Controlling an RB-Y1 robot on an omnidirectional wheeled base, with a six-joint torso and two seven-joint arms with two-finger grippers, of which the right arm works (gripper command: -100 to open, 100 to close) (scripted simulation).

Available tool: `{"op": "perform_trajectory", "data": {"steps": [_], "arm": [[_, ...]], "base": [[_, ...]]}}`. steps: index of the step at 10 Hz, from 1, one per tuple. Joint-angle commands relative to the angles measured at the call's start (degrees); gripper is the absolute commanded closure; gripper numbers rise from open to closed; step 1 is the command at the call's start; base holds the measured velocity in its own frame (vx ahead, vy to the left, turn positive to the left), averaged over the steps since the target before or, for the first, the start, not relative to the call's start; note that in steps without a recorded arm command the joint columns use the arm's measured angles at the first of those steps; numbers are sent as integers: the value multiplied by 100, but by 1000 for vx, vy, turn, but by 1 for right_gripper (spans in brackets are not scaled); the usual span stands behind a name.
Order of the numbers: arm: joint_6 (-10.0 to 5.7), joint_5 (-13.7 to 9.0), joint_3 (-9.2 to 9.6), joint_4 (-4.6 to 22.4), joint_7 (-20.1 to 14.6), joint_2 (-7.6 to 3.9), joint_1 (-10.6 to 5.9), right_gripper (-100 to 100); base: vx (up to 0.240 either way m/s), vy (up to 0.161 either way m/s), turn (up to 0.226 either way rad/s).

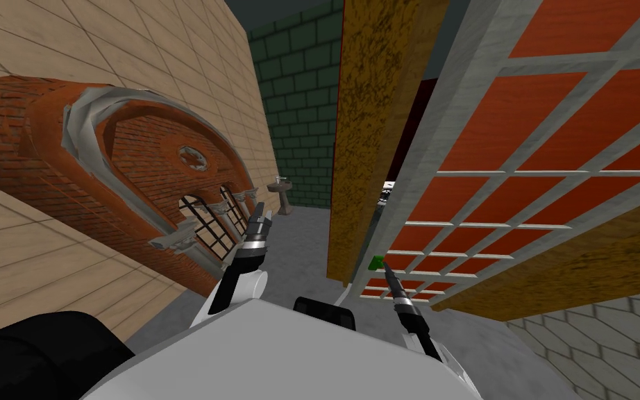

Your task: Pull the door open

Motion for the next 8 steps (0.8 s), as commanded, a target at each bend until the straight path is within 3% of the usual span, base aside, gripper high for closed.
{"op": "perform_trajectory", "data": {"steps": [1,2,6,8], "arm": [[80,75,136,-72,-13,168,78,100],[62,47,173,-37,-253,152,57,100],[62,47,173,-37,-253,152,57,100],[27,-8,248,33,-634,120,16,100]], "base": [[-3,2,-24],[-14,-3,4],[-4,-3,5],[-21,-13,7]]}}
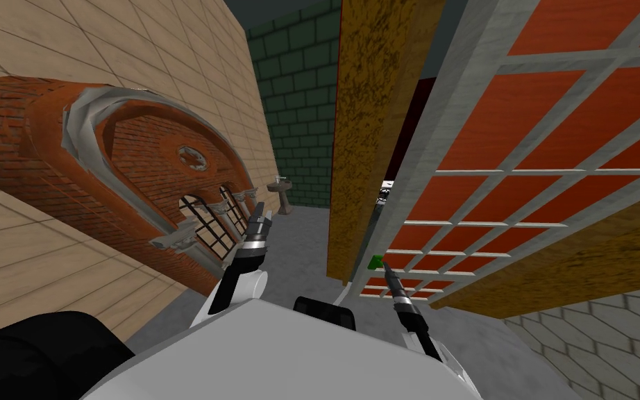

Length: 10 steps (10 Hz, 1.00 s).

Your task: Pull the door open

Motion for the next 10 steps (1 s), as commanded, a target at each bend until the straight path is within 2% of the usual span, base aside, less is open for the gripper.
{"op": "perform_trajectory", "data": {"steps": [1,2,4,6,9,10], "arm": [[-83,54,160,145,-222,134,-10,100],[-83,54,160,-2,-222,134,-10,100],[-83,54,160,8,-222,134,-10,100],[-83,54,160,145,-222,134,-10,100],[-83,54,160,145,-222,134,-10,100],[-9,-68,51,-19,-461,-24,36,100]], "base": [[-19,-15,-4],[0,0,0],[-2,0,9],[0,9,-4],[2,-4,8],[-27,-30,19]]}}
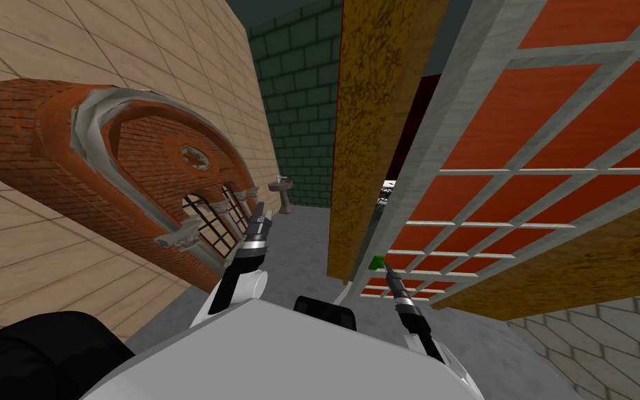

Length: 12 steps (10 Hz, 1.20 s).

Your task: Pull the door open

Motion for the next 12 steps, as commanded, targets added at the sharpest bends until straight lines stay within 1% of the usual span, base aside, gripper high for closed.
{"op": "perform_trajectory", "data": {"steps": [1,5,6,8,9,10,12], "arm": [[-5,-44,59,14,-269,27,-14,100],[5,-209,155,62,-891,13,-56,100],[5,-209,155,62,-948,13,-56,100],[12,-319,219,94,-1302,4,-83,100],[12,-319,219,94,-1362,4,-83,100],[95,-395,173,58,-1482,-48,-42,-100],[111,-472,203,65,-1732,-32,-62,-100]], "base": [[-39,-38,43],[-50,-27,68],[-41,-25,33],[-48,-19,66],[-52,-24,36],[-31,-31,25],[-46,-5,55]]}}
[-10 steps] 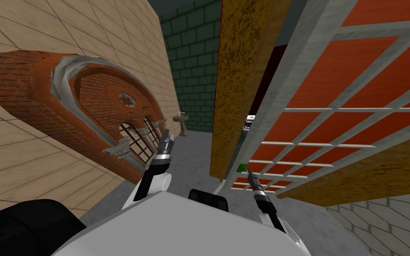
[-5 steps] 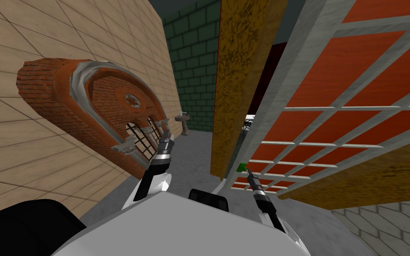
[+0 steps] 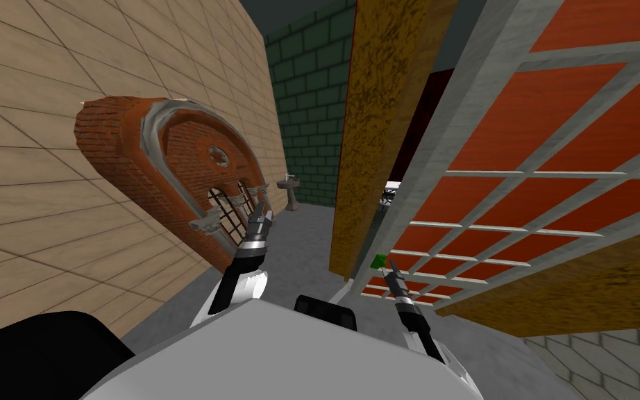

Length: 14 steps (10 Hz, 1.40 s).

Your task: Pull the door open

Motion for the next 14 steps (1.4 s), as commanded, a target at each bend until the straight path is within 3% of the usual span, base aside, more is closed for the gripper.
{"op": "perform_trajectory", "data": {"steps": [1,14], "arm": [[1,-78,32,47,-263,14,-39,-100],[152,-766,305,107,-2156,158,-218,-100]], "base": [[-59,-2,46],[-56,-25,52]]}}
